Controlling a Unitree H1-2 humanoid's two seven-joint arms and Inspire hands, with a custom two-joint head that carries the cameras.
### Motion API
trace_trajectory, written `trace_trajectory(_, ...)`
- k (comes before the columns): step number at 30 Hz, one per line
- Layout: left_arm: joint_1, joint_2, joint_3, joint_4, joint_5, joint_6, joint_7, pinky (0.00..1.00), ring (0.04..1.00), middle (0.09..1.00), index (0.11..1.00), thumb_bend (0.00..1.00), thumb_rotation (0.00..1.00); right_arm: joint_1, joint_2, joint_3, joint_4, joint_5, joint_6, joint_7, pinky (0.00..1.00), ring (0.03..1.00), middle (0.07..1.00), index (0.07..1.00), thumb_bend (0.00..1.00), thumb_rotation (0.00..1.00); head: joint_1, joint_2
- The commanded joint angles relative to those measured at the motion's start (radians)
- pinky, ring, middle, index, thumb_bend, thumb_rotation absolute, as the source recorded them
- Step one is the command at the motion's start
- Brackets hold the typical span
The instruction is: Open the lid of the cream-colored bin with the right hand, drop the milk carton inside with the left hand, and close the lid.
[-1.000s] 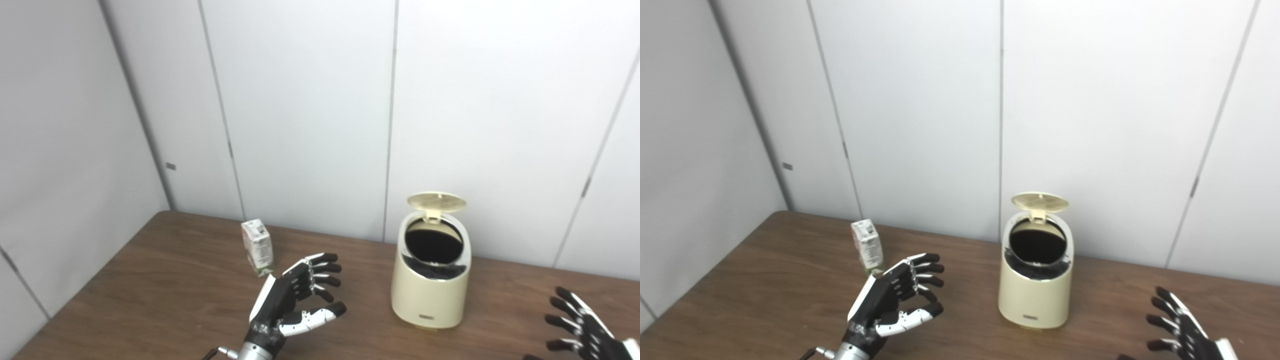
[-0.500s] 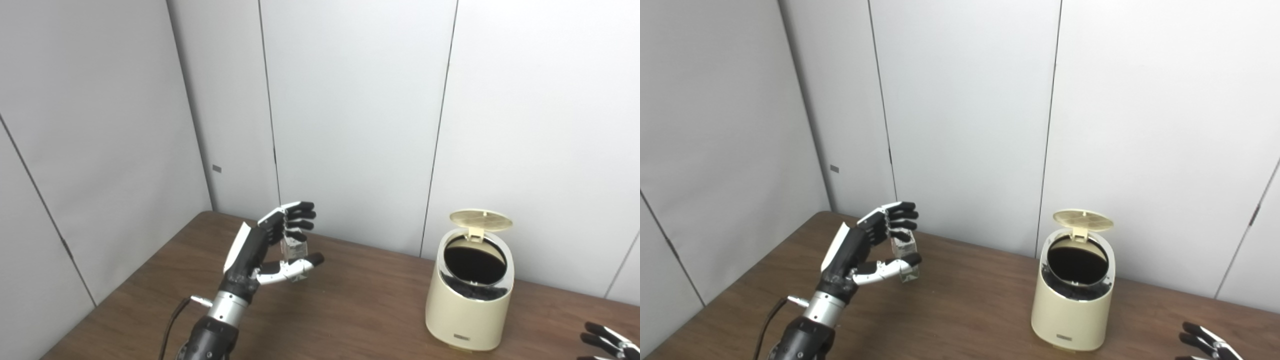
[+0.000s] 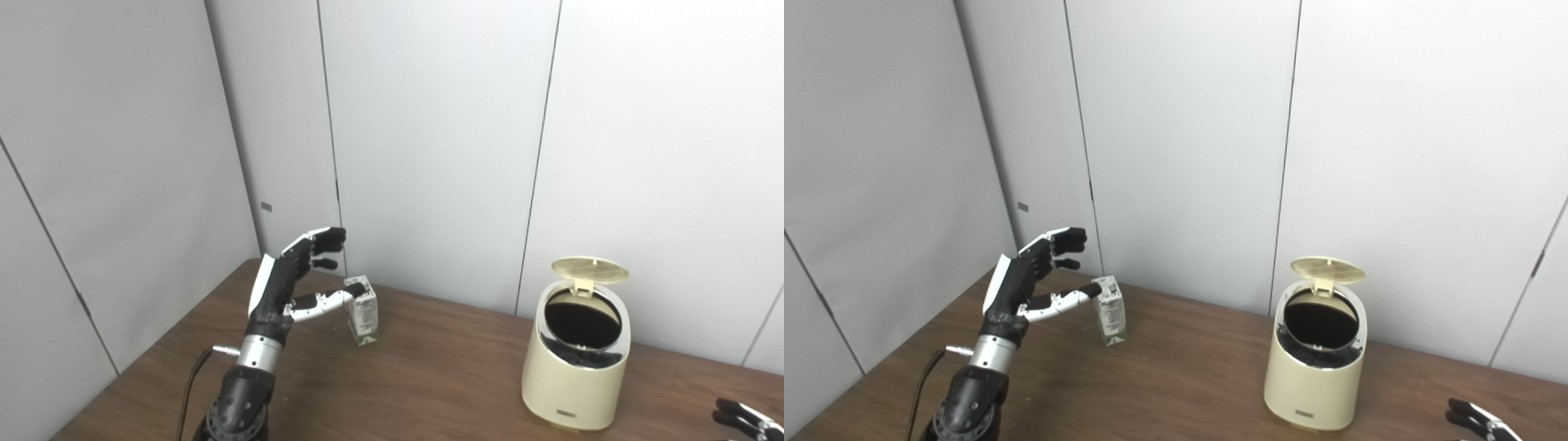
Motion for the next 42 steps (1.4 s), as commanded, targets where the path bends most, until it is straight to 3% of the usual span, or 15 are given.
trace_trajectory(1,-0.054,0.042,0.007,0.02,-0.009,-0.071,0.011,0.71,0.793,0.812,0.805,0.77,0.12,-0.034,-0.013,-0.001,-0.036,0.0,-0.02,0.0,0.37,0.654,0.798,0.798,0.93,0.4,0.001,-0.001)
trace_trajectory(8,-0.095,0.065,0.0,0.128,-0.007,-0.127,0.01,0.86,0.863,0.845,0.828,0.88,0.21,-0.03,-0.019,-0.001,-0.037,0.001,-0.032,0.002,0.37,0.632,0.795,0.808,0.92,0.41,0.0,0.004)
trace_trajectory(13,-0.117,0.084,-0.01,0.202,-0.005,-0.145,0.004,0.94,0.912,0.877,0.866,0.93,0.22,-0.028,-0.017,-0.006,-0.043,0.011,-0.02,0.003,0.36,0.621,0.796,0.802,0.94,0.41,-0.003,0.008)
trace_trajectory(19,-0.135,0.097,-0.023,0.275,0.016,-0.148,0.018,0.95,0.931,0.894,0.904,0.96,0.25,-0.02,-0.018,-0.007,-0.062,0.014,0.0,0.006,0.36,0.615,0.793,0.795,0.94,0.42,-0.006,0.014)
trace_trajectory(28,-0.151,0.089,-0.032,0.388,0.021,-0.158,0.046,0.88,0.89,0.884,0.909,0.94,0.26,-0.016,-0.026,-0.008,-0.056,0.022,-0.012,0.013,0.37,0.62,0.793,0.795,0.93,0.41,-0.009,0.019)
trace_trajectory(35,-0.169,0.083,-0.039,0.471,0.012,-0.175,0.056,0.8,0.828,0.826,0.887,0.95,0.21,-0.014,-0.028,-0.01,-0.052,0.037,-0.013,0.023,0.39,0.635,0.8,0.797,0.93,0.4,-0.017,0.017)
trace_trajectory(42,-0.188,0.072,-0.07,0.547,0.086,-0.209,0.151,0.7,0.776,0.806,0.86,0.93,0.23,-0.002,-0.029,-0.016,-0.065,0.036,0.004,0.023,0.39,0.637,0.795,0.803,0.93,0.39,-0.016,0.018)
